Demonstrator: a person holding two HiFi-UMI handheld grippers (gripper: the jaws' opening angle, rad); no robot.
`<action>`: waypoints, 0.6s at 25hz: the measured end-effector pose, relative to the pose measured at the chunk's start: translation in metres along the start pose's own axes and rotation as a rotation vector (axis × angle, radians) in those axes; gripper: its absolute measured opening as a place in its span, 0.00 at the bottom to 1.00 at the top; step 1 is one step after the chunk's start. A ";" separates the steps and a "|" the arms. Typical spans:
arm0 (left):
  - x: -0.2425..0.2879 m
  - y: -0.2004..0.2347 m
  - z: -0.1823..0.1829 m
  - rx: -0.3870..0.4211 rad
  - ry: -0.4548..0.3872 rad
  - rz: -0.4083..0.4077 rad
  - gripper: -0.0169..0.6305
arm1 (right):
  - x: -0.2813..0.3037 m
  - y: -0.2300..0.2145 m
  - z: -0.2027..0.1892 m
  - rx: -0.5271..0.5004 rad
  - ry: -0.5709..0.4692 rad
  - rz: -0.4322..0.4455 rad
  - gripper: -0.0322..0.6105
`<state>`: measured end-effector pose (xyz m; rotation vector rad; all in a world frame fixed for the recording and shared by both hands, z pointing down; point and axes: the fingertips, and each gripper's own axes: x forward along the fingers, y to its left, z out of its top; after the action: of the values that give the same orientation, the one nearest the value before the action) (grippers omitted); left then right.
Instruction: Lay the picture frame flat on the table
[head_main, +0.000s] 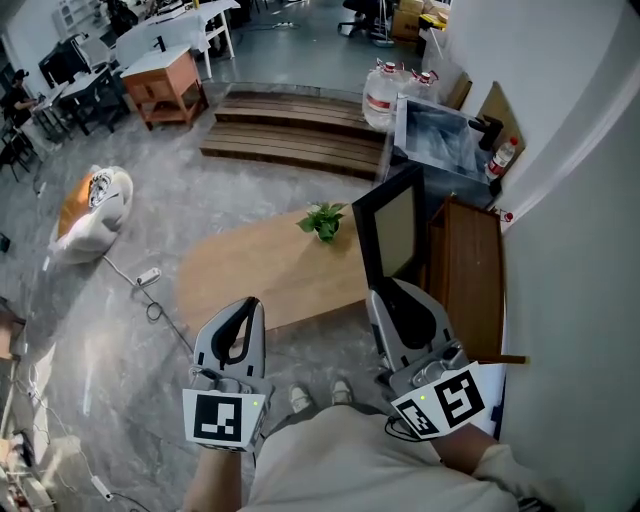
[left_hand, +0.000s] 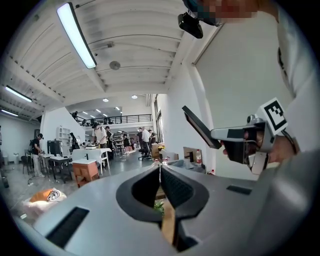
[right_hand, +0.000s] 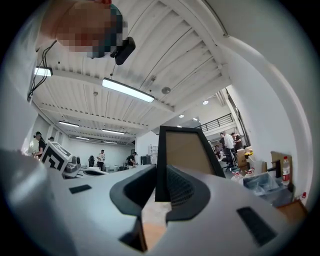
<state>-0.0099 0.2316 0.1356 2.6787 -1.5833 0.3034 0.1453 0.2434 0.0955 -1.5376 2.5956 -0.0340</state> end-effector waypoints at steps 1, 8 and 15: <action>0.001 0.000 0.000 -0.001 0.001 0.004 0.04 | 0.001 -0.002 -0.001 0.001 0.000 0.001 0.12; 0.014 -0.016 -0.001 0.008 0.009 0.030 0.04 | 0.000 -0.021 -0.003 0.031 -0.009 0.035 0.12; 0.026 -0.040 -0.001 0.016 0.010 0.083 0.04 | -0.010 -0.046 -0.002 0.044 -0.031 0.085 0.12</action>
<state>0.0369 0.2285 0.1449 2.6230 -1.6995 0.3311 0.1903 0.2300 0.1020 -1.4016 2.6149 -0.0589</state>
